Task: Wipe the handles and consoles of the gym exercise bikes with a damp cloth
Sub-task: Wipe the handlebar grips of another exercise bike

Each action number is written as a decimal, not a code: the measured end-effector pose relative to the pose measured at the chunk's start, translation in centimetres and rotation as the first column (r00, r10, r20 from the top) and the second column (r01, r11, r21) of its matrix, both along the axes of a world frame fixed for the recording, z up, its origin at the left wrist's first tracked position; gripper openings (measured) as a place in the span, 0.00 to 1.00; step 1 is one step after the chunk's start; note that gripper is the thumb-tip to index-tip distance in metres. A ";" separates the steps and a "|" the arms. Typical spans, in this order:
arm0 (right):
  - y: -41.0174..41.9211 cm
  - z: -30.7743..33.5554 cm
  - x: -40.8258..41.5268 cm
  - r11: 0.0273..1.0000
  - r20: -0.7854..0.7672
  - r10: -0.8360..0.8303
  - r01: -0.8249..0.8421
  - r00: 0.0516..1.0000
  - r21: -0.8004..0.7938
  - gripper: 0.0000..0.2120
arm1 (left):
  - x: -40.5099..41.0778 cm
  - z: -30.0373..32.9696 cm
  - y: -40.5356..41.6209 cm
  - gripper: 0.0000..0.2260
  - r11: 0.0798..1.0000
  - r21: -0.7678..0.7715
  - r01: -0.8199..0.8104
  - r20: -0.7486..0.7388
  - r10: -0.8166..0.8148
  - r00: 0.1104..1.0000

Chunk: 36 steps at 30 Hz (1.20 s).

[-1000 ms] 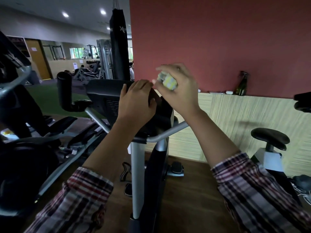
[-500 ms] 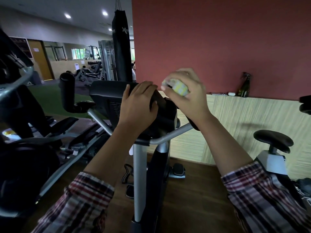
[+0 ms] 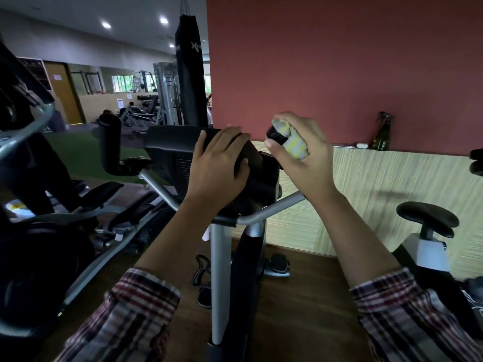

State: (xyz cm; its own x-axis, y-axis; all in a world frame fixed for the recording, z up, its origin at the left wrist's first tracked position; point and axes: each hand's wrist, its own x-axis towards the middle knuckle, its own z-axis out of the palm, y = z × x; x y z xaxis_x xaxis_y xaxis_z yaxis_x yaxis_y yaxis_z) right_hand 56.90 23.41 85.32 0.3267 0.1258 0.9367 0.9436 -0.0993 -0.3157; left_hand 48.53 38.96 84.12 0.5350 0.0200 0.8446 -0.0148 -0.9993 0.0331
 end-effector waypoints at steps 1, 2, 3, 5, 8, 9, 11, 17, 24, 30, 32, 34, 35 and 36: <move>0.2 0.3 -0.2 1.000 -0.004 -0.018 0.018 1.000 0.002 0.16 | 0.0 -0.1 0.1 0.20 1.000 0.008 0.003 0.004 -0.003 1.000; 0.7 0.9 -0.5 0.999 -0.005 -0.036 0.036 0.999 0.001 0.14 | 0.1 -0.2 0.1 0.20 1.000 0.010 0.005 0.011 -0.005 1.000; 1.3 1.7 -0.8 0.998 0.009 -0.064 0.064 0.998 -0.010 0.12 | 0.1 -0.2 0.0 0.20 1.000 0.011 0.004 0.020 -0.005 1.000; 2.4 3.2 -1.5 0.986 0.080 -0.157 0.162 0.984 -0.051 0.07 | 0.2 -0.3 -0.1 0.20 1.000 0.006 0.000 0.037 0.000 0.999; 2.3 2.7 -1.2 0.979 0.142 -0.182 0.192 0.973 -0.063 0.06 | 0.1 -0.4 0.0 0.20 1.000 0.013 -0.004 0.039 0.004 0.999; 1.7 1.8 -0.7 0.987 0.116 -0.150 0.156 0.982 -0.042 0.08 | 0.0 -0.4 0.1 0.20 1.000 0.023 -0.003 0.036 0.002 0.999; 0.3 0.0 -0.1 0.997 0.025 -0.073 0.073 0.997 0.005 0.15 | -0.1 -0.3 0.3 0.20 0.999 0.034 0.005 0.020 -0.006 1.000; 1.2 1.9 -0.9 0.998 -0.057 -0.066 0.065 0.996 -0.022 0.18 | 0.3 -0.9 0.3 0.20 0.999 0.045 -0.001 0.052 -0.002 0.999; -0.2 -1.5 -0.1 0.996 -0.037 -0.087 0.088 0.995 0.018 0.19 | 0.5 -1.3 0.3 0.20 0.998 0.054 -0.027 0.060 0.024 0.998; 1.0 -0.1 -0.8 0.983 0.000 -0.185 0.185 0.983 0.021 0.21 | 0.5 -1.3 0.0 0.20 0.999 0.031 -0.028 0.069 0.026 0.997; 1.2 0.0 -1.0 0.977 0.026 -0.211 0.210 0.977 0.035 0.20 | 0.5 -1.4 0.0 0.20 1.000 0.009 -0.020 0.072 0.019 0.997; 0.4 -1.3 -0.6 0.982 0.006 -0.189 0.189 0.982 0.013 0.21 | 0.4 -1.4 -0.2 0.20 1.000 -0.005 -0.018 0.055 0.019 0.998; -0.3 -2.2 -0.2 0.986 -0.017 -0.167 0.167 0.986 0.003 0.22 | 0.4 -1.4 -0.2 0.20 1.000 -0.012 -0.017 0.047 0.018 0.999; -1.0 -3.1 0.3 0.989 -0.044 -0.145 0.145 0.989 -0.006 0.22 | 0.3 -1.3 -0.3 0.20 1.000 -0.022 -0.015 0.041 0.016 0.999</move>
